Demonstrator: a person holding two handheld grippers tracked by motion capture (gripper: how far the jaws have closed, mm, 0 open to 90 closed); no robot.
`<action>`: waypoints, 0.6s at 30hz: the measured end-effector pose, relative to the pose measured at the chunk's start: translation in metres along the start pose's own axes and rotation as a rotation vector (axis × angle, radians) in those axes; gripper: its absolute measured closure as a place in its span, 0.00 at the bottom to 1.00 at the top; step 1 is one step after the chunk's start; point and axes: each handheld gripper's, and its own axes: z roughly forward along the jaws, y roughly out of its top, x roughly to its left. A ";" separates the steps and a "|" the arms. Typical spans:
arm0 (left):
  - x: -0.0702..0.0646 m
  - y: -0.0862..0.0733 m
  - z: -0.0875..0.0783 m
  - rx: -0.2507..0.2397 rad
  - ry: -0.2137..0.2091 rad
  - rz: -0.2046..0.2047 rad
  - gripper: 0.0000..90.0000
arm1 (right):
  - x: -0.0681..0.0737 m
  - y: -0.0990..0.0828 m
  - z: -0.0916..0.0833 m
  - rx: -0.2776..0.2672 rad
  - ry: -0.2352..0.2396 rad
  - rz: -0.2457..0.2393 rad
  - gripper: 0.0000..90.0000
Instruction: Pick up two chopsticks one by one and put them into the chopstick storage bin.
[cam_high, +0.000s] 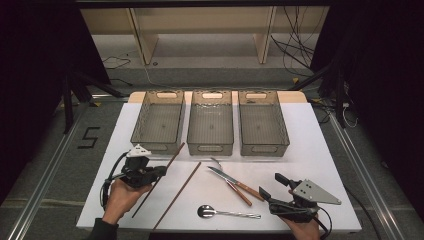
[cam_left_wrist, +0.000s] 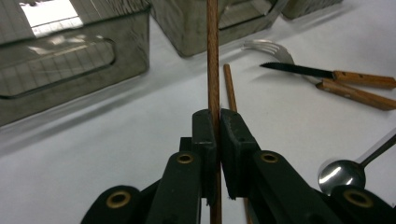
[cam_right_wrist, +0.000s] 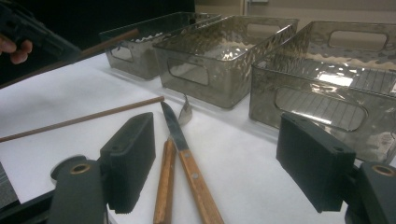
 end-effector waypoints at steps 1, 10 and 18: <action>0.000 0.000 0.000 0.000 0.000 0.000 0.94 | 0.000 0.000 0.000 0.001 0.001 0.001 0.32; 0.017 0.024 -0.009 -0.068 0.015 -0.011 0.94 | 0.000 0.000 0.000 0.000 0.003 0.000 0.32; 0.027 0.052 -0.008 -0.074 0.048 0.022 0.94 | 0.000 0.000 0.000 0.000 0.004 0.006 0.32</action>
